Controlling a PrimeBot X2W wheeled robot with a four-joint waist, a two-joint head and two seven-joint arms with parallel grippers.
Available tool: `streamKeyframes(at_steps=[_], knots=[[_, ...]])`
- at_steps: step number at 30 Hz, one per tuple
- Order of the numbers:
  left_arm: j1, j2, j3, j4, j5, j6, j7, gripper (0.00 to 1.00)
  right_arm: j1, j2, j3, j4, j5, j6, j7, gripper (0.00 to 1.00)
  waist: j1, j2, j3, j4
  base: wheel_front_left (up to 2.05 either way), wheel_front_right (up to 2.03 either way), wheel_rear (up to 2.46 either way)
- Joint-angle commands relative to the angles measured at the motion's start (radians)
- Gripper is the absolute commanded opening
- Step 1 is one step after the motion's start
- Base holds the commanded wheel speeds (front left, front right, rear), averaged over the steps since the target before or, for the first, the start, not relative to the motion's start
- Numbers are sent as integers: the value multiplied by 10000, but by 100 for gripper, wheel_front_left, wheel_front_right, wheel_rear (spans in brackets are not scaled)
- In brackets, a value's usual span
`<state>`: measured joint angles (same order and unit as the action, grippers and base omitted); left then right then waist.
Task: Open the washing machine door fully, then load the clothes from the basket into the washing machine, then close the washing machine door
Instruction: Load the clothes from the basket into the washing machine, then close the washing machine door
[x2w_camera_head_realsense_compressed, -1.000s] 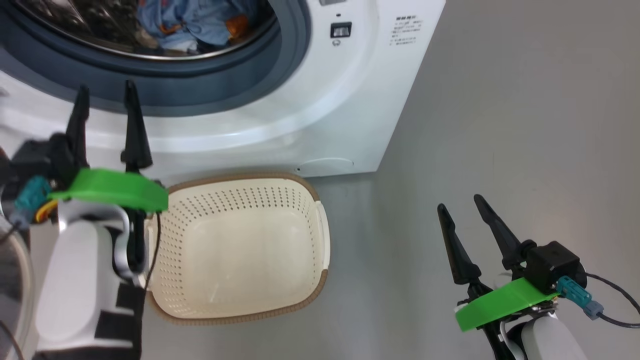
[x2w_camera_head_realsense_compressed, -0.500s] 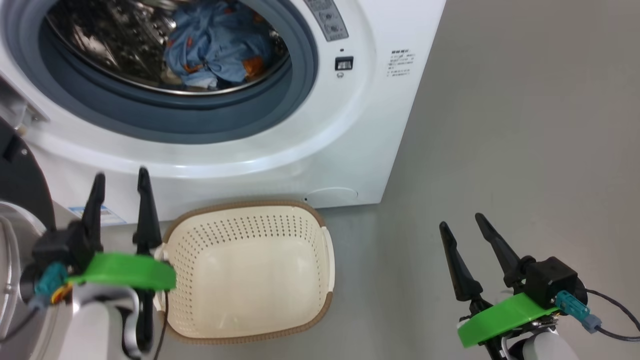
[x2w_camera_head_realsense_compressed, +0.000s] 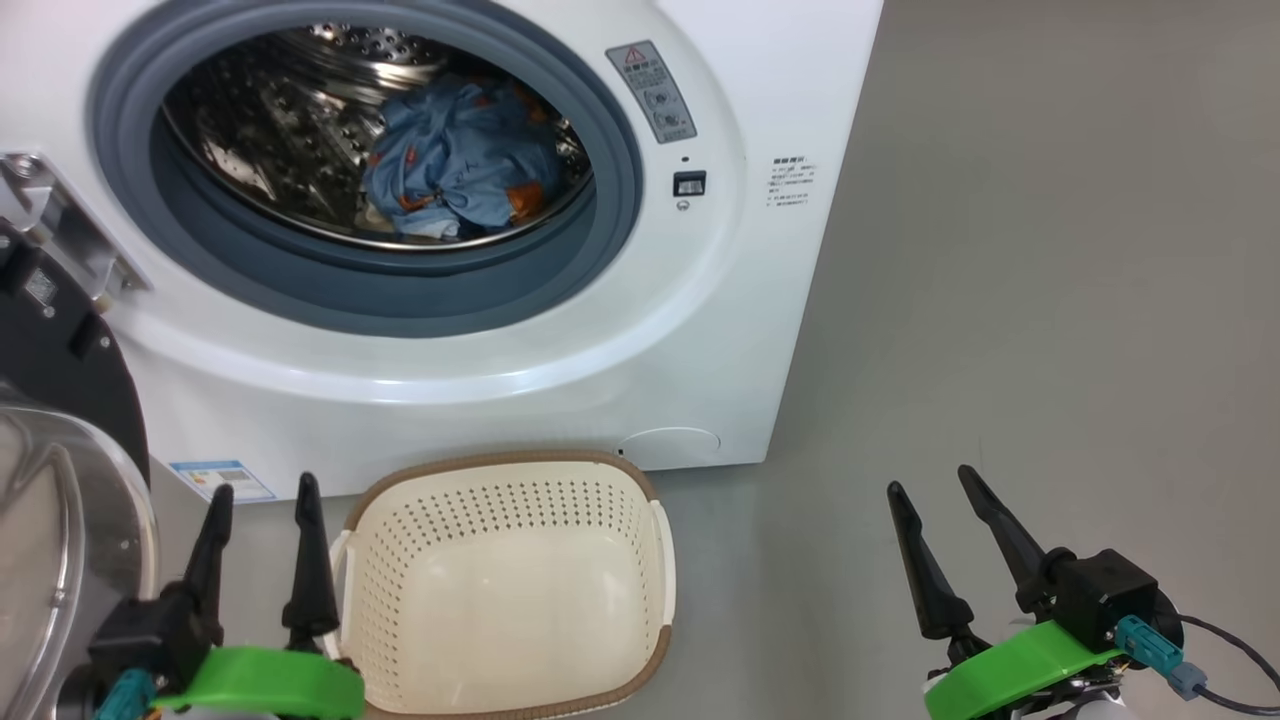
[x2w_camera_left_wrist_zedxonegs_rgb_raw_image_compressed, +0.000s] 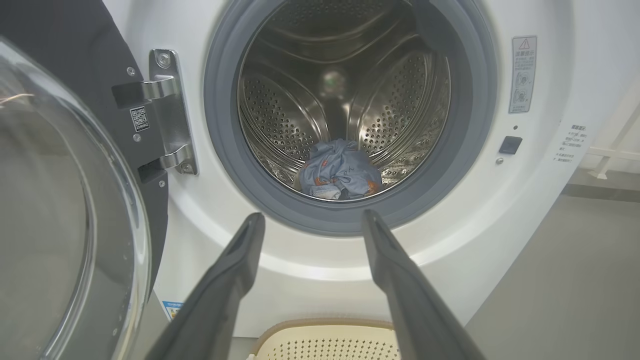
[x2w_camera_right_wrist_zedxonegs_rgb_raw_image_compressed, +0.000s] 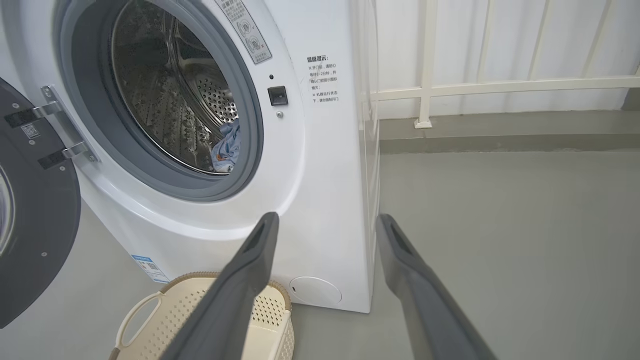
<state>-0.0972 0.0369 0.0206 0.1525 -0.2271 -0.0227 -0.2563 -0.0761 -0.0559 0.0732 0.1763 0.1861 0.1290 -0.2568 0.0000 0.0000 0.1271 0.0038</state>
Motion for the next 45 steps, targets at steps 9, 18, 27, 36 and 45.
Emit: streamKeyframes(at_steps=[9, 18, 27, 36, 45], knots=[[725, 136, 65, -1010, -288, 472, -55, 100, 102, -75, 166, -361, -103, 17, -49, 100, 0, 0, -470, 123, 0, 0, 0], [1170, 135, -73, -1179, -340, 580, -55, 100, 240, -56, 58, -561, -259, 17, -49, 100, 0, 0, -715, 168, 0, 0, 0], [1567, 134, -203, -1262, -246, 733, -55, 100, 373, -40, -65, -676, -344, 17, -49, 100, 0, 0, -880, 175, 0, 0, 0], [1703, 134, -343, -1406, -440, 855, -55, 100, 405, -19, -122, -745, -357, 17, -49, 100, 0, 0, -845, 173, 0, 0, 0], [1674, 134, -408, -1477, -474, 872, -55, 100, 350, -4, -105, -728, -369, 17, -49, 100, 0, 0, -764, 174, 0, 0, 0]])
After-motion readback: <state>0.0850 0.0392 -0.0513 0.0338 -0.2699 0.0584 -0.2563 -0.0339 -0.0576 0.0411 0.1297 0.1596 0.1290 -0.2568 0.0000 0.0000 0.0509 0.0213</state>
